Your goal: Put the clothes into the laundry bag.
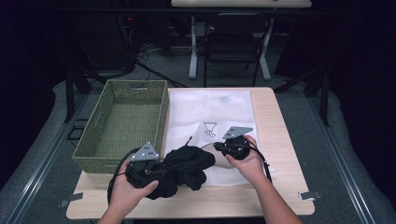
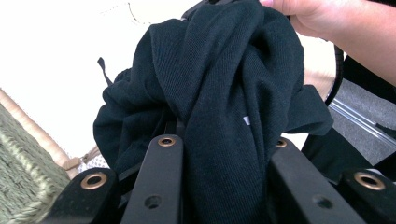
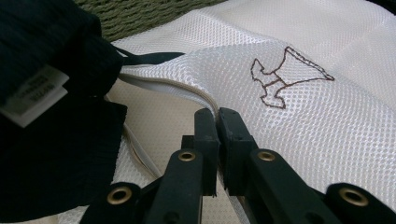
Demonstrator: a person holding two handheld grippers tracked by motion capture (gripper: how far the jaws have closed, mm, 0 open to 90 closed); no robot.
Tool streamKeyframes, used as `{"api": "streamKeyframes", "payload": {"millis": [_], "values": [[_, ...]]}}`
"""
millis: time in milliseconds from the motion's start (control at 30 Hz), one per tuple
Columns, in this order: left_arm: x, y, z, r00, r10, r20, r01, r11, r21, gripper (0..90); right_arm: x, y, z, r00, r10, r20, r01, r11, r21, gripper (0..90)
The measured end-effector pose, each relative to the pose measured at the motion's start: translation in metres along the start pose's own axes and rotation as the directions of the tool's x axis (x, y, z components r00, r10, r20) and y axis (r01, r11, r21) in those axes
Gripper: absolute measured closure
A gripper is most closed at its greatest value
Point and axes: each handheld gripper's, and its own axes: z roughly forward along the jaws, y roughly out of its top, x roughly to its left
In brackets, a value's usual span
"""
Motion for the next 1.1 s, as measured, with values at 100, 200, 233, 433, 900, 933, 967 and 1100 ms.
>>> {"api": "streamKeyframes", "payload": {"millis": [100,200,233,433,900,933,967,1100], "values": [[-0.001,-0.002,0.002,1.0,0.0,0.003,0.0,1.0,0.003,77.5,0.001,0.001,-0.001,1.0,-0.004,0.0,0.004,1.0,-0.003,86.8],[-0.002,-0.003,0.004,1.0,-0.001,0.006,0.001,1.0,0.006,77.5,0.001,0.002,-0.001,1.0,-0.003,0.001,0.003,1.0,-0.004,86.8],[-0.002,-0.003,0.005,1.0,0.003,0.006,-0.003,1.0,0.007,77.5,0.001,0.002,-0.001,1.0,-0.003,0.001,0.003,1.0,-0.005,86.8],[-0.003,-0.004,0.007,1.0,0.003,0.009,-0.004,1.0,0.007,77.6,0.002,0.003,-0.002,1.0,-0.002,0.004,0.002,1.0,-0.009,86.8],[-0.008,-0.006,0.017,0.9996,0.015,0.025,-0.015,0.9997,0.019,77.6,0.001,0.007,-0.007,1.0,0.005,0.007,-0.004,0.999,-0.033,86.8],[-0.01,-0.006,0.018,0.9996,0.011,0.027,-0.012,0.9997,0.022,77.5,0.002,0.007,-0.007,1.0,0.004,0.008,-0.004,0.999,-0.033,86.8],[-0.01,-0.006,0.019,0.9994,0.019,0.028,-0.019,0.9996,0.022,77.5,0.002,0.008,-0.007,1.0,0.003,0.009,-0.003,0.999,-0.035,86.8],[-0.013,-0.006,0.023,0.9991,0.023,0.037,-0.024,0.9993,0.028,77.5,0.002,0.008,-0.007,1.0,0.003,0.009,-0.002,0.999,-0.036,86.8]]}}
